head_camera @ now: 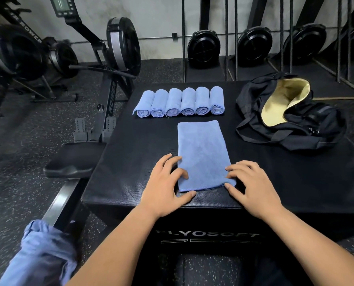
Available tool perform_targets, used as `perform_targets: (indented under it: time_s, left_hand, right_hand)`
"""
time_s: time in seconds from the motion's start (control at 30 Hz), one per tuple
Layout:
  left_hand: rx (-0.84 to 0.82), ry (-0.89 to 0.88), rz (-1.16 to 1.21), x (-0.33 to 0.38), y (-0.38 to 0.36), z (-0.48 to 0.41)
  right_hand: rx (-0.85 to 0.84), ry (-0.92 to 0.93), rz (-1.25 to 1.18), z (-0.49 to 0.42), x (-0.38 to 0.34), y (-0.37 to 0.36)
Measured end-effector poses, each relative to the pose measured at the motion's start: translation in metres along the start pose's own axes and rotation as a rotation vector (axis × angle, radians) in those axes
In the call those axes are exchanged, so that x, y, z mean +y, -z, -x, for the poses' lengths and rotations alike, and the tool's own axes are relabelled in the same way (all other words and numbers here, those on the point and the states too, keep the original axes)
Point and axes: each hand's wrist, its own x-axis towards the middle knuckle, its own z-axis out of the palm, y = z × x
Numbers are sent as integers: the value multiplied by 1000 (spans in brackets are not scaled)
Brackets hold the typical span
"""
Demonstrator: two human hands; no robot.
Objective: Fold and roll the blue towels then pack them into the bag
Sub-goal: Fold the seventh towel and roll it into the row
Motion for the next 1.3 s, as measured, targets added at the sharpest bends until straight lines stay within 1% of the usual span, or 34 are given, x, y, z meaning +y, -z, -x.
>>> perform_targets:
  time_s: [0.27, 0.5, 0.73, 0.93, 1.0, 1.17, 1.3]
  left_hand:
    - [5, 9, 33, 8, 8, 3]
    - [-33, -53, 24, 11, 9, 5]
    - [40, -36, 35, 6, 5, 3]
    - [130, 61, 102, -2, 1, 2]
    - [140, 83, 118, -3, -1, 2]
    - [149, 134, 152, -6, -2, 0]
    - [150, 172, 177, -8, -3, 1]
  right_hand:
    - [31, -28, -71, -1, 9, -4]
    - [54, -90, -111, -4, 12, -5]
    - [34, -117, -149, -5, 12, -4]
    - [-6, -20, -84, -1, 9, -2]
    - [-1, -27, -96, -1, 9, -1]
    - [109, -56, -131, -1, 12, -5]
    - [90, -117, -186, -4, 15, -5]
